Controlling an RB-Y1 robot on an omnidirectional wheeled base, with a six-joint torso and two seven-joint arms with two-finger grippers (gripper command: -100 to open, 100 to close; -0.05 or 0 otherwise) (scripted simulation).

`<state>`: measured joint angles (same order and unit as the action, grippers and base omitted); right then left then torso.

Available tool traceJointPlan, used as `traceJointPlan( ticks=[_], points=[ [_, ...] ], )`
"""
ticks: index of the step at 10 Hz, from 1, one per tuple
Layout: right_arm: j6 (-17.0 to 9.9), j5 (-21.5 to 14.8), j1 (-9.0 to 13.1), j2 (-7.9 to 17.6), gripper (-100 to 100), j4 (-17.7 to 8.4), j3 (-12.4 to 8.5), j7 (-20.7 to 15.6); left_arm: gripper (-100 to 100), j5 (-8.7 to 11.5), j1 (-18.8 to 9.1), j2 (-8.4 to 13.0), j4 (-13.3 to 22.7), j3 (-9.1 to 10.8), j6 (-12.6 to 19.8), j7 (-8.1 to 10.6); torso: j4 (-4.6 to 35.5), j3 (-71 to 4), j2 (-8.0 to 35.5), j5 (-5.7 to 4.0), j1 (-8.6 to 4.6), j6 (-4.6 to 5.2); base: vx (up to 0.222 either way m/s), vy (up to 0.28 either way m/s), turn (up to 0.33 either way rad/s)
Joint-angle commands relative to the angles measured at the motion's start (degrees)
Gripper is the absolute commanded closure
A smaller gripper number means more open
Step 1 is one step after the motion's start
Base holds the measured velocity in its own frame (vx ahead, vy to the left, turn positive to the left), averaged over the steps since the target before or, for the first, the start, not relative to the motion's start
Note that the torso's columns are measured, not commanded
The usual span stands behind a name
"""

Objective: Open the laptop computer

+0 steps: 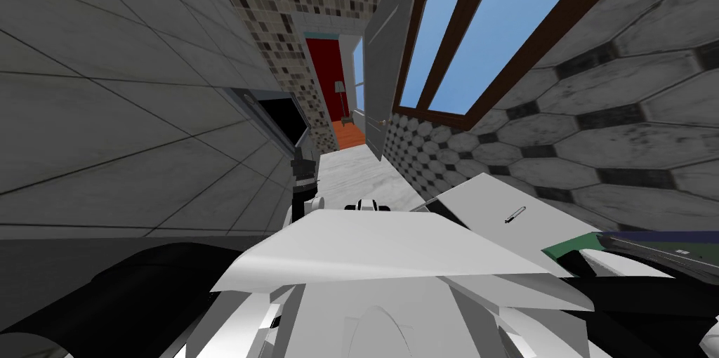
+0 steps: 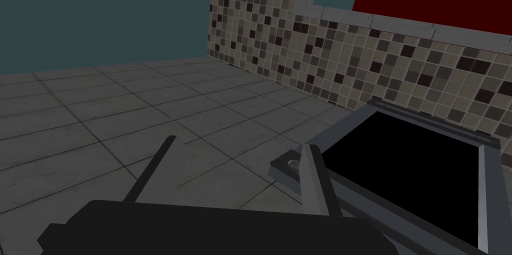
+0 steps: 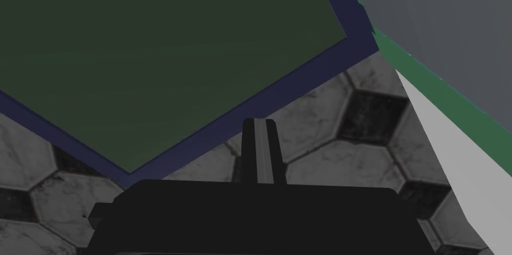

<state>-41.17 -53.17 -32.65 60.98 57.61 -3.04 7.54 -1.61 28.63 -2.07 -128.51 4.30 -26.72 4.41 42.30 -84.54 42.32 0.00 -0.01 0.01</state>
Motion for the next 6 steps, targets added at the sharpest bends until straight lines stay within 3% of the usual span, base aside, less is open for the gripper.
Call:
traceJointPlan(
  ticks=[1,2,3,5,6],
  points=[
    [-4.1,-3.2,0.0,0.6,100,1.8,0.0,0.4,0,0.0,0.0,0.0,0.0,0.00,0.0,0.00,0.0,-0.1,-0.1,-0.01,-0.04,-0.01,-0.052,0.022,0.017],
    [-5.6,-3.2,0.0,0.6,100,1.8,0.0,0.4,0,0.0,0.0,0.0,0.0,0.00,0.0,0.00,0.0,-0.1,-0.1,0.00,0.00,-0.03,-0.049,0.023,0.016],
    [-7.2,-5.9,-0.3,1.0,100,3.7,-0.1,0.8,0,0.0,0.0,0.0,0.0,0.00,0.0,0.00,0.0,0.0,-0.1,0.00,0.01,-0.01,-0.075,0.031,0.016],
    [-9.4,-5.9,-0.3,1.0,100,3.7,-0.1,0.8,0,0.0,0.0,0.0,0.0,0.00,0.0,0.00,0.0,0.0,0.0,0.00,0.01,0.01,-0.048,0.016,0.003],
    [-11.3,-8.5,-0.6,1.4,100,5.6,-0.1,1.2,0,0.0,0.0,0.0,0.0,0.00,0.0,0.00,0.0,-0.1,-0.1,-0.02,-0.05,0.00,-0.053,0.024,0.012]
  ],
)
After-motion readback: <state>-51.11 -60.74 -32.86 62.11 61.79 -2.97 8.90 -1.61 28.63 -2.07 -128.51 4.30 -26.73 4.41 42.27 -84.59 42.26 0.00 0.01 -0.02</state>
